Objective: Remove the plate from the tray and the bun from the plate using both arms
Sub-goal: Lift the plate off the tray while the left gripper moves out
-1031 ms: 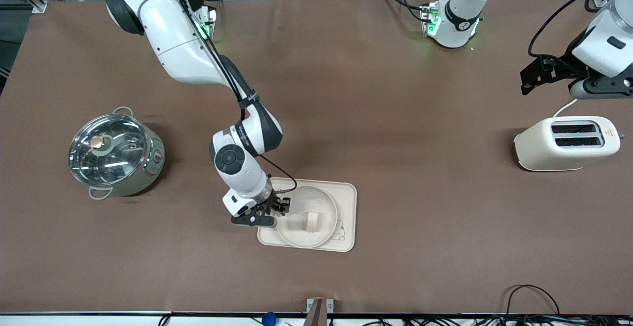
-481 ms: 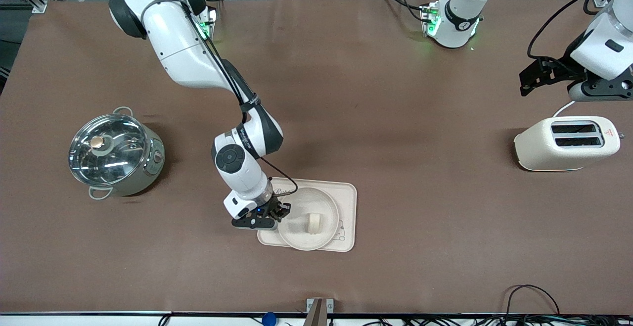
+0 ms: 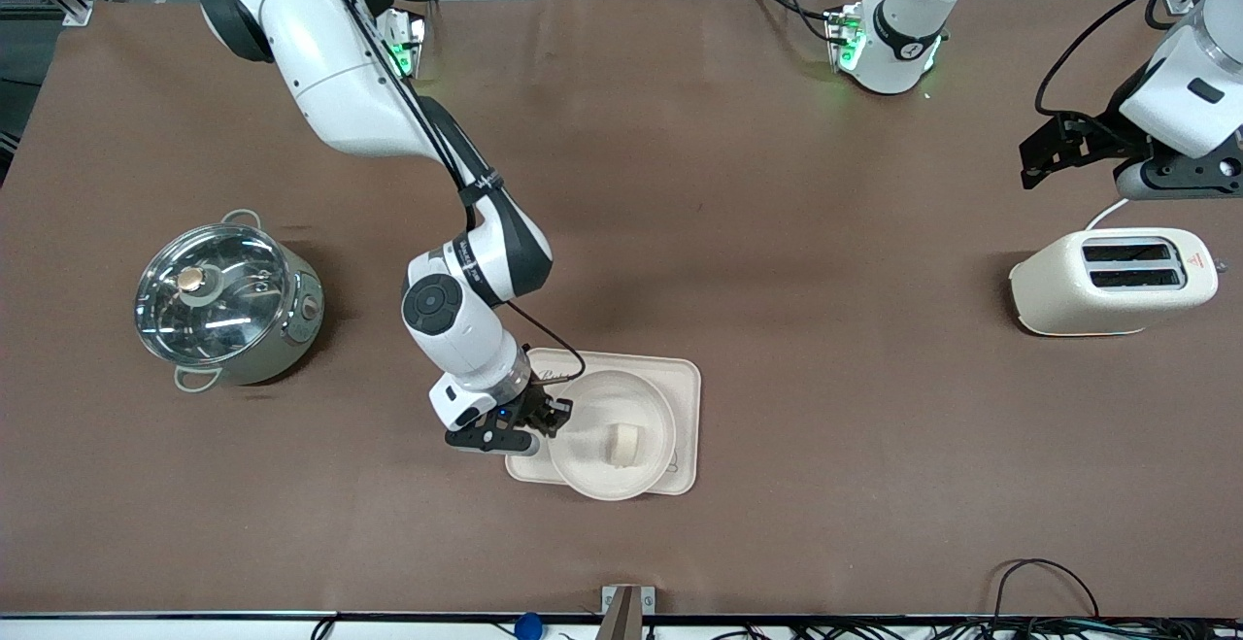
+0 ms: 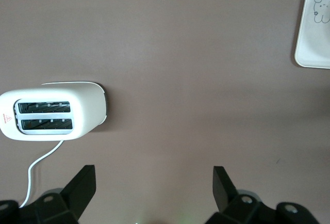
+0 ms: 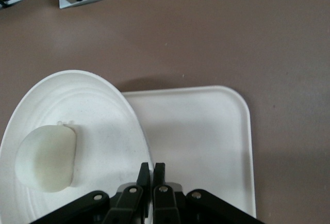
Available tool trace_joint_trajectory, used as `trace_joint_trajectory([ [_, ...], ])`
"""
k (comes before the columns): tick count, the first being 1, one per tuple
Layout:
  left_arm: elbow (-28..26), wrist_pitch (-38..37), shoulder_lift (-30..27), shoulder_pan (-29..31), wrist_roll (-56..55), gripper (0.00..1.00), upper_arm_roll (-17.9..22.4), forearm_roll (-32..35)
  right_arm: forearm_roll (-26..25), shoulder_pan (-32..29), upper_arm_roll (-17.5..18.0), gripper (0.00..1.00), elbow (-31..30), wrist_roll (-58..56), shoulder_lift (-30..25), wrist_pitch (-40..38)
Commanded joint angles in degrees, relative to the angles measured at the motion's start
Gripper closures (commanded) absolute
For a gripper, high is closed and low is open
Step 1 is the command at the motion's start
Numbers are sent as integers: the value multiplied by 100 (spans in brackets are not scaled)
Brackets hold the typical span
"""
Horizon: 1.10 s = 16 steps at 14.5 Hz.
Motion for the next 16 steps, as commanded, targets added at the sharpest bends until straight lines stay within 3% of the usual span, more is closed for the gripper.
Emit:
trace_joint_trajectory([
  [1, 147, -108, 118, -3, 92, 0, 8, 16, 94, -34, 156, 100, -326, 273, -723, -731],
  [3, 234, -108, 223, -12, 31, 0, 8, 24, 112, 115, 182, 100, -1331, 405, -1432, -323],
  [6, 270, -108, 355, -11, 83, 0, 0, -11, 244, 169, 480, 100, -3651, 405, -2673, 986],
  [9, 253, -47, 618, -90, 4, 0, -62, -11, 253, 222, 797, 100, -5227, 405, -2931, 2549],
  [12, 226, 278, 943, -99, -57, 0, -290, -19, 253, 213, 973, 100, -5582, 405, -2869, 3020],
  [16, -229, 988, 1330, -99, -1381, 0, -781, -11, 253, 265, 982, 100, -5978, 388, -2852, 3530],
])
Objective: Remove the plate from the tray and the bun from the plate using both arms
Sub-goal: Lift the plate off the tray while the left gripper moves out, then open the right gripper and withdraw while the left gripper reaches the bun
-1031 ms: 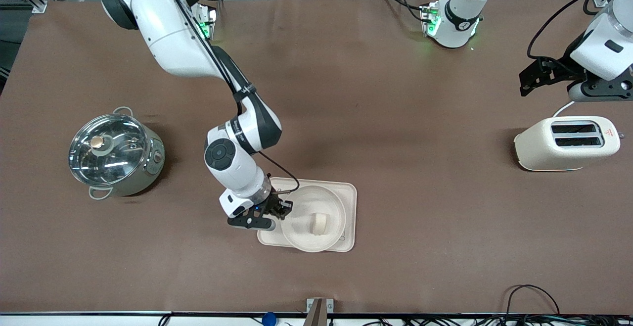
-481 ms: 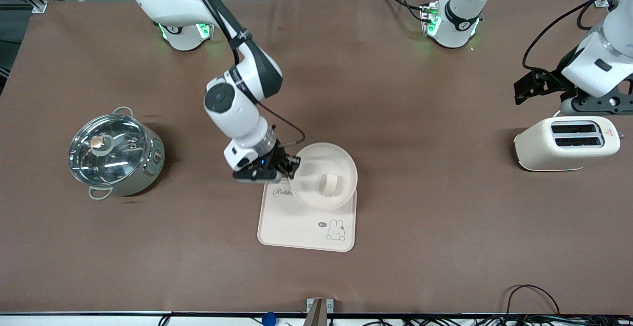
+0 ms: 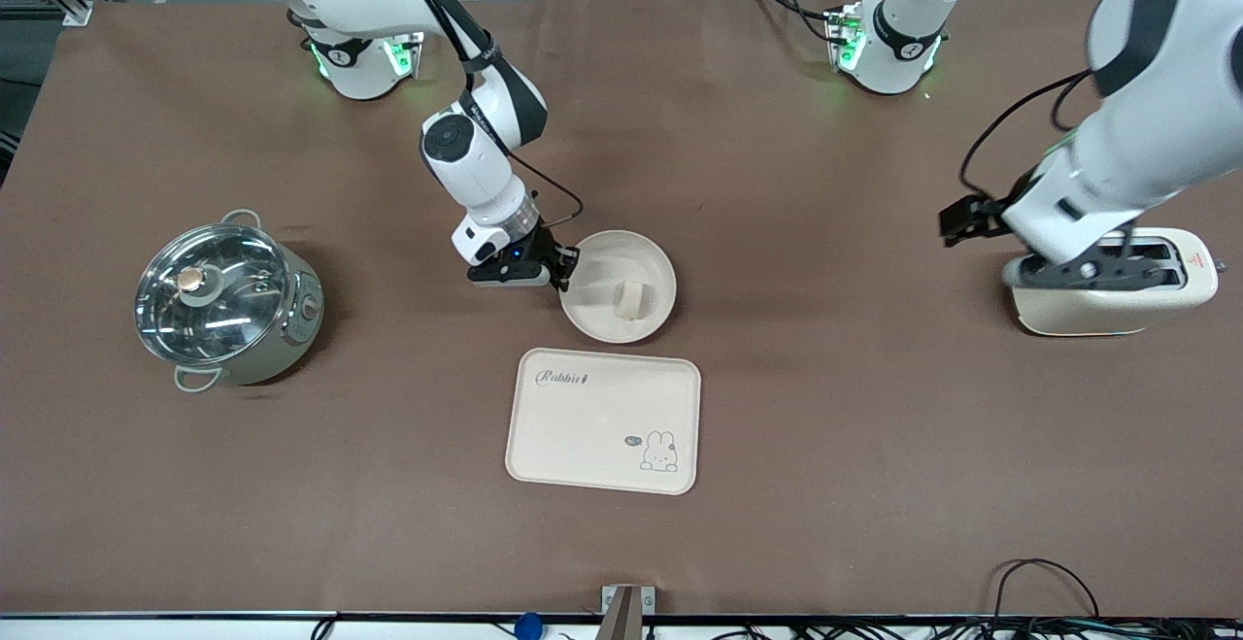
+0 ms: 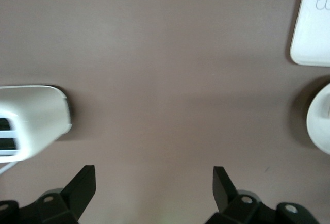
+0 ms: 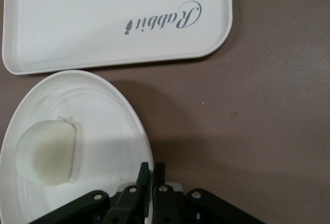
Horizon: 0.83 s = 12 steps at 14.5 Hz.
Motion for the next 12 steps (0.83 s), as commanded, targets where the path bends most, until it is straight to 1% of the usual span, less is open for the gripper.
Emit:
trace_joint_trajectory([
  [1, -290, 545, 237, 2, -865, 0, -323, -6, 114, 66, 34, 100, -340, 1, -272, 166],
  [2, -326, 686, 369, -6, -1112, 0, -428, -6, 114, 84, 34, 100, -332, -33, -168, 210],
  [4, -353, 906, 676, -137, -1778, 0, -578, -15, 96, 119, 25, 99, -367, -86, 104, 761],
  [5, -353, 1020, 852, -278, -2243, 0, -639, -6, 96, 119, 25, 98, -384, -113, 193, 877],
  [6, -362, 1143, 993, -453, -2613, 0, -649, -6, 105, 102, 34, 93, -358, -52, 202, 870],
  [7, -362, 1301, 1133, -655, -2948, 0, -649, 3, 105, 58, 43, 76, -349, -25, 194, 861],
  [8, -353, 1451, 1283, -822, -3282, 0, -649, 11, 114, 23, 43, 36, -349, -8, 194, 869],
  [9, -353, 1670, 1449, -1007, -3616, 0, -649, 64, 114, 5, 34, 31, -349, -16, 185, 861],
  [11, -327, 2057, 1713, -1332, -4030, 0, -649, 82, 114, 5, 43, 30, -349, -34, 89, 843],
  [12, -300, 2250, 1836, -1490, -4154, 0, -649, 82, 114, -4, 43, 24, -358, 1, -121, 765],
])
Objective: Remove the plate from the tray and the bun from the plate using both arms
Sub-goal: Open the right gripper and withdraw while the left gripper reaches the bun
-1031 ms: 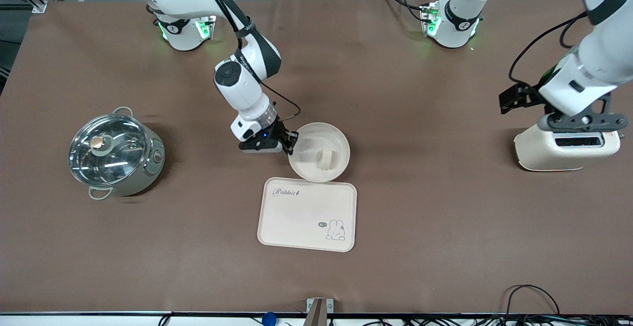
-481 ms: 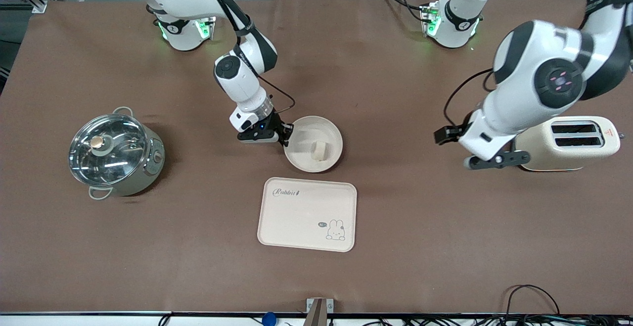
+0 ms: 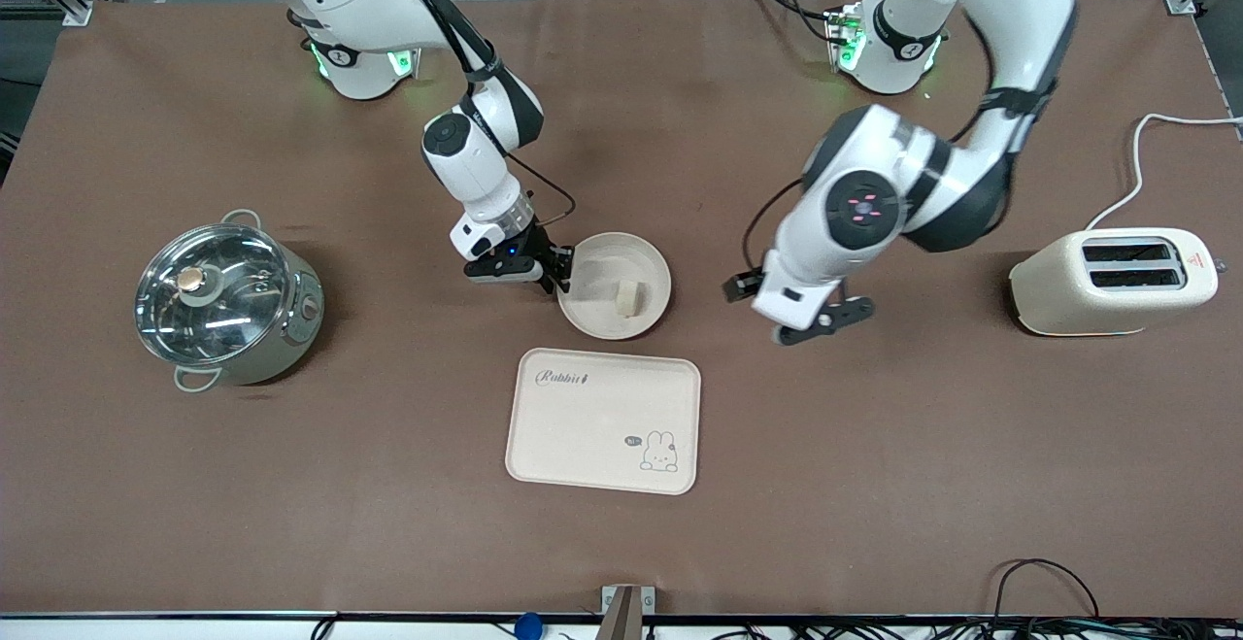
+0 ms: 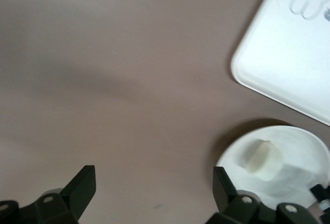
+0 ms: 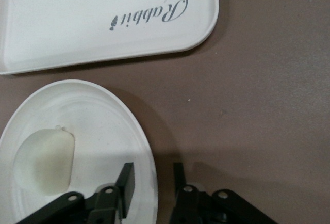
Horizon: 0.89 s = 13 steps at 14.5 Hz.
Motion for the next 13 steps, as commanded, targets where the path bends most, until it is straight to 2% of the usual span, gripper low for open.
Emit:
trace_joint_trajectory([
  [1, 123, 489, 380, -352, -375, 0, -15, 89, 114, -70, 44, 19, -117, 79, -582, -358],
  [4, 167, 964, 653, -765, -542, 0, 11, 89, 114, -473, 26, 2, -99, 89, -1214, -1762],
  [5, 254, 1105, 793, -897, -638, 0, 20, 89, 114, -614, 9, 0, -99, 28, -1469, -2193],
  [7, 605, 1185, 1153, -1143, -937, 5, 55, 89, 114, -982, -9, 0, 136, 18, -1927, -3246],
  [9, 1009, 1203, 1523, -1328, -991, 12, 116, 98, 61, -1683, -44, 0, 567, -147, -2086, -4757],
  [10, 1063, 1290, 1611, -1433, -982, 16, 212, 98, 61, -1957, -44, 0, 812, -531, -2156, -5173],
  [13, 1072, 1755, 1866, -1654, -1000, 17, 363, 414, 43, -2818, -97, 0, 1708, -1754, -2262, -6473],
])
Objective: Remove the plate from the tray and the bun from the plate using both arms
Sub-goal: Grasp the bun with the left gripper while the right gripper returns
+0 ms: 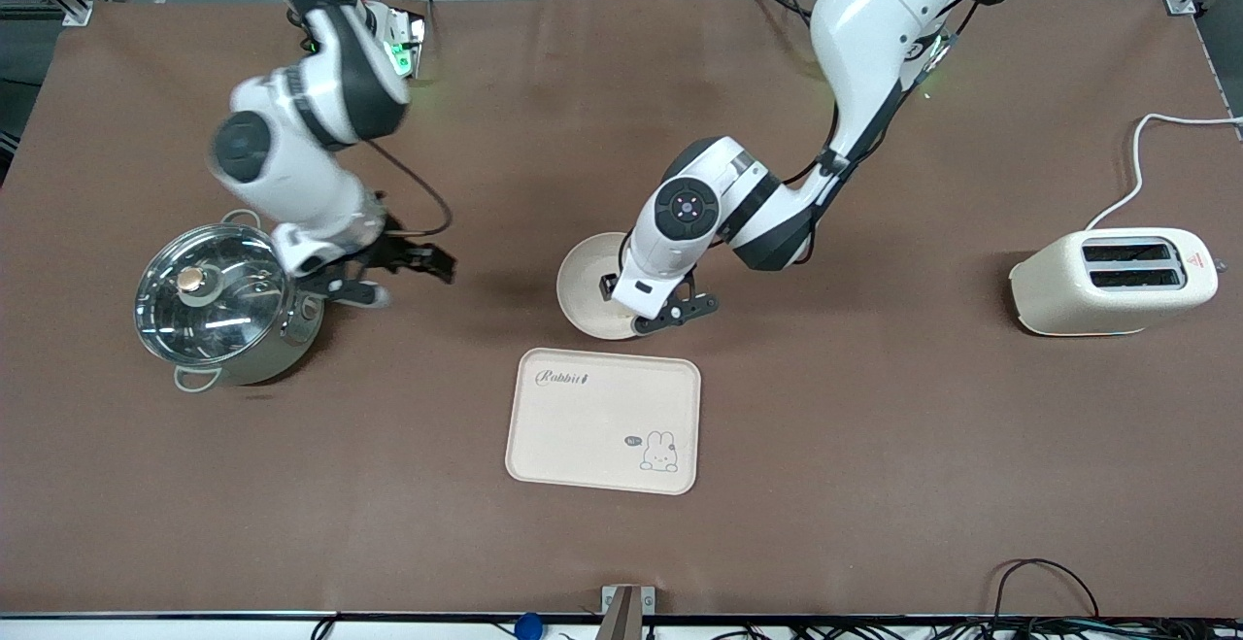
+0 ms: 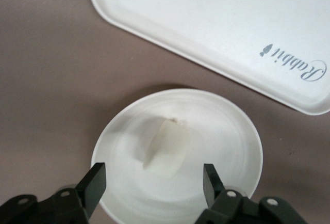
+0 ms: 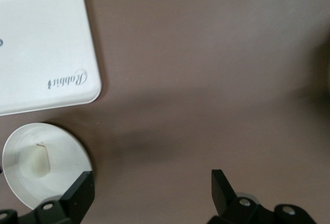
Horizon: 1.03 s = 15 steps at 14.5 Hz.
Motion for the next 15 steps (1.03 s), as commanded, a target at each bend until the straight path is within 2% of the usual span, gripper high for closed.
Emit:
trace_joint_trajectory([
  [1, 216, 372, 348, -176, -86, 17, 107, 218, -67, -837, 71, 0, 964, -776, 0, -1140],
  [4, 208, 698, 515, -272, -86, 18, 115, 253, -1067, -1323, 71, 0, 1617, -1330, 35, -1303],
  [6, 208, 716, 568, -273, -95, 20, 115, 332, -1122, -1568, 79, 0, 1942, -1925, 9, -1338],
  [7, 199, 725, 577, -273, -86, 25, 115, 332, -1122, -1604, 71, 0, 2152, -2234, 9, -1355],
  [10, 190, 716, 639, -273, -86, 32, 115, 341, -1262, -1640, -78, 0, 2531, -2412, -8, -1530],
  [11, 181, 716, 656, -273, -86, 34, 115, 341, -1385, -1431, -244, 0, 2646, -2378, -26, -1810],
  [12, 181, 716, 674, -273, -86, 39, 115, 341, -1403, -1142, -628, 0, 2786, -2377, -26, -2091],
  [14, 181, 725, 691, -281, -86, 49, 115, 341, -1386, -160, -1734, 0, 3102, -2429, -26, -2776],
  [15, 190, 716, 691, -281, -95, 55, 115, 341, -1316, 46, -2001, 0, 3226, -2421, -26, -2988],
])
